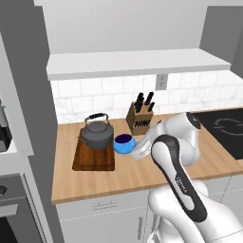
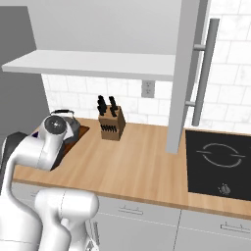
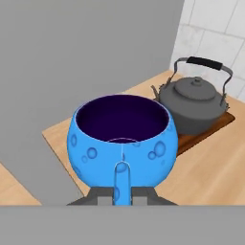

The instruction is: Pick the kettle from the counter and place it on the tray. Then pick the mug from the cabinet and place it on the tray. Then close the cabinet doors.

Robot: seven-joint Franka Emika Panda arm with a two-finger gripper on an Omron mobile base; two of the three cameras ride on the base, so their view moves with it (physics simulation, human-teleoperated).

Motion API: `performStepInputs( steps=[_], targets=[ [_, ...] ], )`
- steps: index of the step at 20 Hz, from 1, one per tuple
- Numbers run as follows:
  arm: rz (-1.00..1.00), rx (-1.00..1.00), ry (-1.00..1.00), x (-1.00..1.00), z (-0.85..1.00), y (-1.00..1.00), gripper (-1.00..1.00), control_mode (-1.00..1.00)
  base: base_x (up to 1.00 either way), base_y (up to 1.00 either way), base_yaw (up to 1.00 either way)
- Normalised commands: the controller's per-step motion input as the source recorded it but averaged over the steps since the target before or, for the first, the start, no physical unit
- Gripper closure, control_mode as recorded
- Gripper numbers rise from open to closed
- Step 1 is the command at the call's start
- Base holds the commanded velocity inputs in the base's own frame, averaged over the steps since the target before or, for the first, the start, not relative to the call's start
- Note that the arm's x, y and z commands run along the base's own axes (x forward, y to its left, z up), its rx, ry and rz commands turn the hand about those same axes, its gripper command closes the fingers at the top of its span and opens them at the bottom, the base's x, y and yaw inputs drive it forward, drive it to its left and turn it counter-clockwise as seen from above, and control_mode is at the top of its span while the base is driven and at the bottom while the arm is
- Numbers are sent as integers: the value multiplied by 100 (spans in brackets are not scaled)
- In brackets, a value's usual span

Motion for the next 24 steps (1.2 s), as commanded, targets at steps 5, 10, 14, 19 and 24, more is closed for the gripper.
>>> performStepInputs(
  steps=[5,10,14,19,24],
  targets=[
    [0,-1,1,36,-30,9,100,-100,0,0,0],
    [1,0,7,36,-28,19,100,-100,0,0,0],
    [5,0,15,23,-33,27,100,-100,0,0,0],
    [3,0,12,29,-29,30,100,-100,0,0,0],
    [2,0,0,33,-23,27,100,-100,0,0,0]
  ],
)
